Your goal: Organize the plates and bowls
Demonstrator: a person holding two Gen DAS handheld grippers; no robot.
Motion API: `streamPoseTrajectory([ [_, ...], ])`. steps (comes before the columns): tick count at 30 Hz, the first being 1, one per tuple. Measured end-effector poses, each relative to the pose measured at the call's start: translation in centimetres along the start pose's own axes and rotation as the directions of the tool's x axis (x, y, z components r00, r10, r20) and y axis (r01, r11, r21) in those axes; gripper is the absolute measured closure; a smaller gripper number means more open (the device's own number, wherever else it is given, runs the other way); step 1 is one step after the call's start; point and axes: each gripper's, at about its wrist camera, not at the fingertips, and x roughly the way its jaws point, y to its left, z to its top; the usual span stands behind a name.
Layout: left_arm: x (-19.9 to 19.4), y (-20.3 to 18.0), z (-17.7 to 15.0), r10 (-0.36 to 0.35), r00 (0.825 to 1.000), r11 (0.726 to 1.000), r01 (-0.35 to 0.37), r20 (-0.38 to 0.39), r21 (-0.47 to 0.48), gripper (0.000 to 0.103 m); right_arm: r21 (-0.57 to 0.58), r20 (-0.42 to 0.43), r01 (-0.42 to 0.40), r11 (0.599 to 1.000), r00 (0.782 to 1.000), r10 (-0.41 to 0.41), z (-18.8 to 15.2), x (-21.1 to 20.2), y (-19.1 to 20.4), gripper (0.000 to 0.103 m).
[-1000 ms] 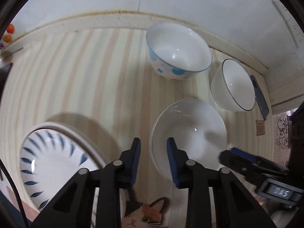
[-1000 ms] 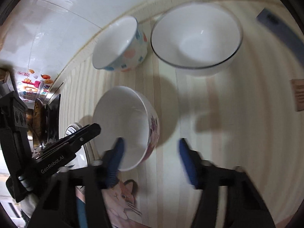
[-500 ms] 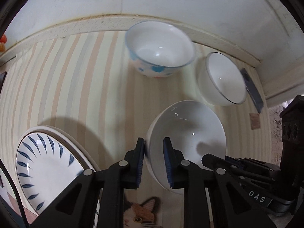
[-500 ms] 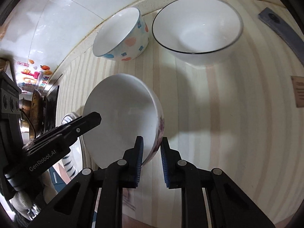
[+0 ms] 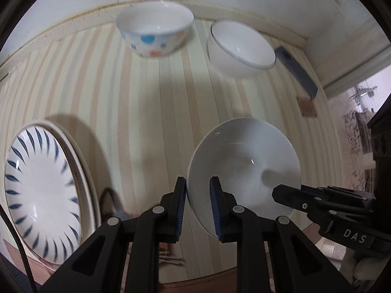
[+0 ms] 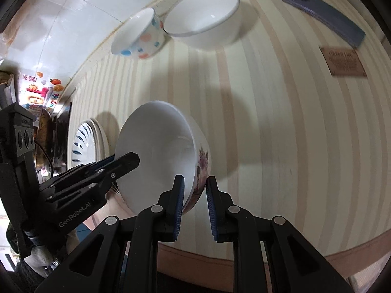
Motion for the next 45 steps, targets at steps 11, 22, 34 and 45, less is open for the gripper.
streamPoseTrajectory([
  [11, 1.7, -1.0, -0.6, 0.037, 0.999, 0.999, -0.036, -0.017, 0.025, 0.085, 0.019, -0.030, -0.005, 1.000, 1.000, 0.006, -1.4, 1.2, -0.9, 0.083],
  [22, -2.6, -0.4, 0.2, 0.018, 0.998, 1.000, -0.017, 0.066, -0.007, 0.084, 0.050, -0.036, -0.041, 0.998, 0.998, 0.042, 0.7, -1.8, -1.8, 0.075],
  [34, -3.4, 7.4, 13.5, 0.051, 0.985, 0.982, -0.019, 0.165, -0.190, 0.080, -0.154, 0.107, -0.087, 0.984, 0.989, 0.104, 18.8, -2.6, 6.2, 0.047],
  [45, 2.4, 11.5, 18.6, 0.040, 0.992, 0.962, -0.007, 0.116, -0.273, 0.081, -0.241, 0.007, 0.048, 0.969, 0.999, -0.048, 28.1, 7.0, 10.1, 0.087],
])
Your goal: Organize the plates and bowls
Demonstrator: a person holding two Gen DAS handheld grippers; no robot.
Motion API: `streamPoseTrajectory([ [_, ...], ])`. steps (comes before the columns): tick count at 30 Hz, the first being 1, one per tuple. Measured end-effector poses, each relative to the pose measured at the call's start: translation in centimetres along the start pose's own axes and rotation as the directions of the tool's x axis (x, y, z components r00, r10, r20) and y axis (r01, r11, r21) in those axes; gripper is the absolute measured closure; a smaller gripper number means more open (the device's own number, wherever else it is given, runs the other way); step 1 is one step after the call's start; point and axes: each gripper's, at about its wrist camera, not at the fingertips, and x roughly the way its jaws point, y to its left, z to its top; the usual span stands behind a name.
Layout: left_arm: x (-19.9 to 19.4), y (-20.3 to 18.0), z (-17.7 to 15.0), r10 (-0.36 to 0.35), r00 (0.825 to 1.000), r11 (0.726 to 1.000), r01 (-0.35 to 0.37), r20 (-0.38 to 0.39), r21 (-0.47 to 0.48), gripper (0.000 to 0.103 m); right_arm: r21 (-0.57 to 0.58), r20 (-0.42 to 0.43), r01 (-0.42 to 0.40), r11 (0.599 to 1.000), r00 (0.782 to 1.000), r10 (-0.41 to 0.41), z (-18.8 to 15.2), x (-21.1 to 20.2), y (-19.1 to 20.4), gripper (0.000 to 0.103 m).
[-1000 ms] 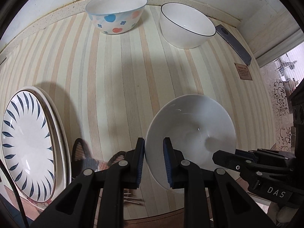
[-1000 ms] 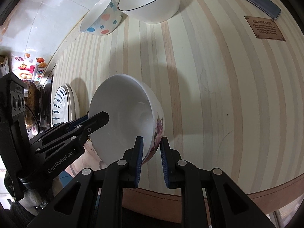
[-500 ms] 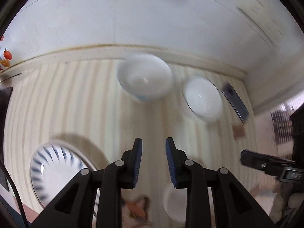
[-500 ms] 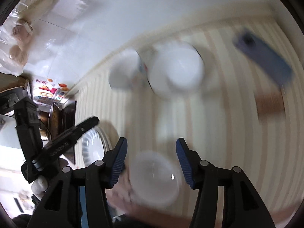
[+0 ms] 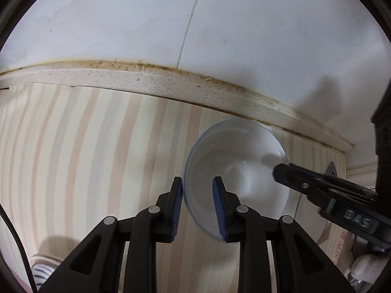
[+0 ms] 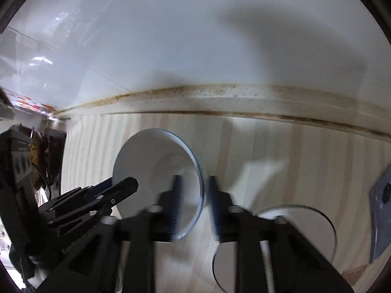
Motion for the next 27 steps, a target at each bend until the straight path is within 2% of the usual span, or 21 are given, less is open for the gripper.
streamPoseTrajectory([
  [7, -0.3, -0.4, -0.4, 0.024, 1.000, 0.999, -0.025, 0.014, 0.021, 0.081, -0.002, 0.007, 0.002, 1.000, 1.000, -0.002, -0.3, 0.6, 0.3, 0.091],
  [16, -4.2, -1.6, -2.1, 0.004, 0.999, 0.998, -0.006, 0.035, 0.063, 0.081, 0.007, 0.033, -0.005, 1.000, 0.999, 0.005, -2.8, -3.9, 1.3, 0.091],
  [20, -6.7, -2.7, -3.6, -0.017, 0.999, 0.995, 0.013, 0.044, 0.096, 0.081, 0.018, 0.059, -0.003, 1.000, 0.998, 0.002, -5.5, -7.4, 1.7, 0.091],
  [27, -10.8, -5.2, -8.2, -0.054, 0.998, 0.981, 0.048, 0.027, 0.189, 0.081, 0.057, 0.087, 0.000, 0.998, 0.996, -0.005, -12.2, -12.7, 1.3, 0.091],
])
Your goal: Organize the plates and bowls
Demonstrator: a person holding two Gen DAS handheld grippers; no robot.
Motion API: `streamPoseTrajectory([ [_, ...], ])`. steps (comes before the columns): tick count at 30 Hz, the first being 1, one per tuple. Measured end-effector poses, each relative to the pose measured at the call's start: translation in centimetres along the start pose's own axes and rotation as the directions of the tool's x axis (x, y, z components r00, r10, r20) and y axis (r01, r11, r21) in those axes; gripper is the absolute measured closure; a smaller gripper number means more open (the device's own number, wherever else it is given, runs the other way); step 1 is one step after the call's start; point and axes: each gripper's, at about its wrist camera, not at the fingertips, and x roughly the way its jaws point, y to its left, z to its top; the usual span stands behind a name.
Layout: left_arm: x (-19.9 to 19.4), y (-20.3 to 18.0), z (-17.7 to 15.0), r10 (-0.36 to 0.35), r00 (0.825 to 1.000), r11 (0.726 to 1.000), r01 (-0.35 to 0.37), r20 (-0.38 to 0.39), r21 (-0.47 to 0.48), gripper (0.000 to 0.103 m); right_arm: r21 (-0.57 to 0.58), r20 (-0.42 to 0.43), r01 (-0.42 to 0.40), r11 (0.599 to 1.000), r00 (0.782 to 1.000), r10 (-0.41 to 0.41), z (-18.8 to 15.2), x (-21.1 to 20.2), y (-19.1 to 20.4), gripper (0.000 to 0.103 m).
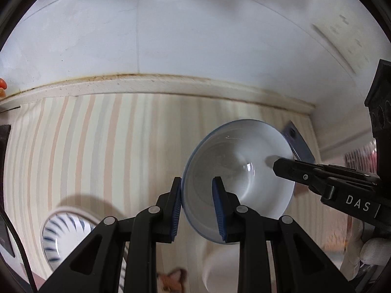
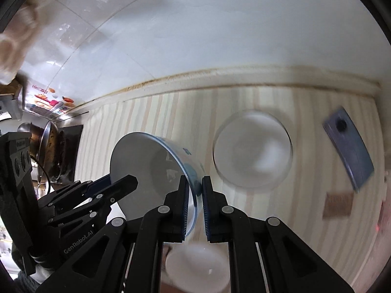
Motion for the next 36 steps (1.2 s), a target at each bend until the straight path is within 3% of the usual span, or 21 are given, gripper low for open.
streamPoseTrajectory([
  [5, -1.0, -3.0, -4.0, -0.015, 0.999, 0.998, 0.017, -0.032, 0.056, 0.081, 0.041, -0.014, 0.013, 0.999, 1.000, -0.013, -6.4, -2.6, -0.9, 0.091],
  [13, 0.6, -5.0, -9.7, -0.010, 0.989, 0.992, 0.027, -0.145, 0.119, 0.081, 0.115, -0.094, 0.031, 0.993, 0.995, -0.021, -13.9, -1.3, -3.3, 0.091],
  [22, 3.6, -5.3, -11.3, 0.044, 0.980, 0.988, -0.015, -0.195, 0.151, 0.081, 0.149, -0.164, 0.038, 0.988, 0.986, -0.013, -16.2, 2.0, -4.5, 0.091],
  [36, 5.1, -4.2, -11.3, 0.063, 0.972, 0.990, -0.031, -0.226, 0.141, 0.081, 0.181, -0.211, 0.028, 0.983, 0.977, 0.011, -15.2, 3.8, -5.3, 0.088],
])
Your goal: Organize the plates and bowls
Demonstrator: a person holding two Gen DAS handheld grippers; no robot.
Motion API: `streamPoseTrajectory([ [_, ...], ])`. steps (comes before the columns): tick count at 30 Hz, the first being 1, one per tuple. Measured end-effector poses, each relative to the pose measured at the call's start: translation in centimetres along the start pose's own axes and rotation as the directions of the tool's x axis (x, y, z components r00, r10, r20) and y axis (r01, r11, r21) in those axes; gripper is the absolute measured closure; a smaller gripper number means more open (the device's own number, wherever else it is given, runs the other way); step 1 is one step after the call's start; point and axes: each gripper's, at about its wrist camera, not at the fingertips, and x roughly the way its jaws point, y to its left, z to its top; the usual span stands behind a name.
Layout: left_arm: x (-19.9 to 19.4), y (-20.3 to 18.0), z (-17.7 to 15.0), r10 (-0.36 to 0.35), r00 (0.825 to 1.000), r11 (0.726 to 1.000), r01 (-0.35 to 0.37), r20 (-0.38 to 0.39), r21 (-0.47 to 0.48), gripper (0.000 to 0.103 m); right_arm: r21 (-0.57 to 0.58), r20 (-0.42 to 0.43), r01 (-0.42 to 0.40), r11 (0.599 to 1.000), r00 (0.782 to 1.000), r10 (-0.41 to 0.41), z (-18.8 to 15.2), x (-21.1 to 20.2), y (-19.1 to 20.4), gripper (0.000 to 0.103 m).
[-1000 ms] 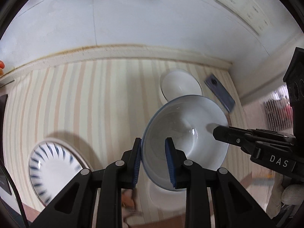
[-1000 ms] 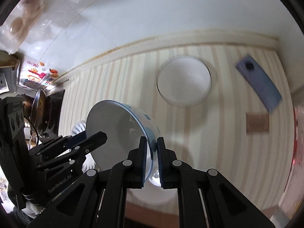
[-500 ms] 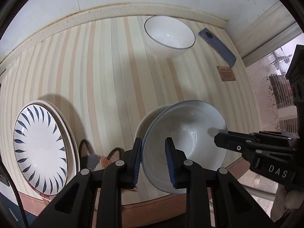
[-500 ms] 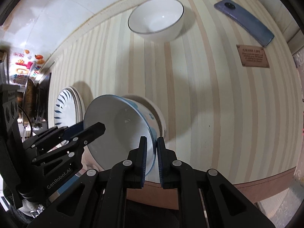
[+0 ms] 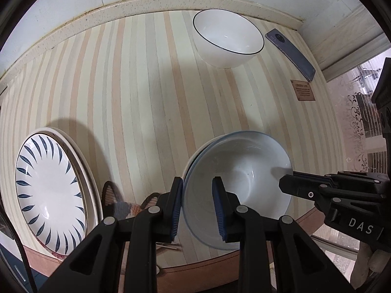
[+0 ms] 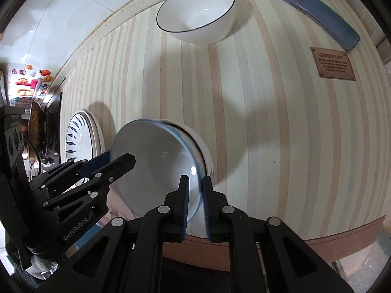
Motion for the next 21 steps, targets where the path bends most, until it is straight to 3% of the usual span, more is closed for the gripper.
streamPoseTrajectory([
  [3, -1.6, 0.3, 0.3, -0.016, 0.999, 1.000, 0.017, 0.043, -0.011, 0.081, 0.022, 0.004, -0.036, 0.999, 0.999, 0.036, 0.2, -1.0, -0.4, 0.088],
  [6, -4.6, 0.6, 1.6, -0.025, 0.991, 0.999, 0.028, 0.132, -0.022, 0.080, 0.044, 0.063, -0.106, 0.993, 0.993, 0.103, 1.2, -3.4, -1.1, 0.084],
  [8, -6.0, 0.9, 3.0, -0.025, 0.985, 0.999, 0.031, 0.172, -0.035, 0.080, 0.067, 0.119, -0.142, 0.988, 0.984, 0.133, 2.6, -5.2, -1.8, 0.059],
  [10, -6.8, 1.5, 5.4, -0.031, 0.978, 0.998, 0.043, 0.207, -0.054, 0.078, 0.072, 0.164, -0.168, 0.983, 0.974, 0.154, 4.4, -6.1, -2.3, 0.048],
  [15, -5.2, 2.2, 12.4, -0.025, 0.972, 0.995, 0.047, 0.232, -0.087, 0.078, 0.132, 0.234, -0.160, 0.978, 0.964, 0.127, 10.3, -5.3, -4.2, 0.048],
  [21, 0.8, 1.4, 18.5, -0.013, 0.989, 0.998, 0.022, 0.144, -0.060, 0.078, 0.174, 0.225, -0.157, 0.972, 0.967, 0.116, 16.2, -2.4, -5.7, 0.048],
])
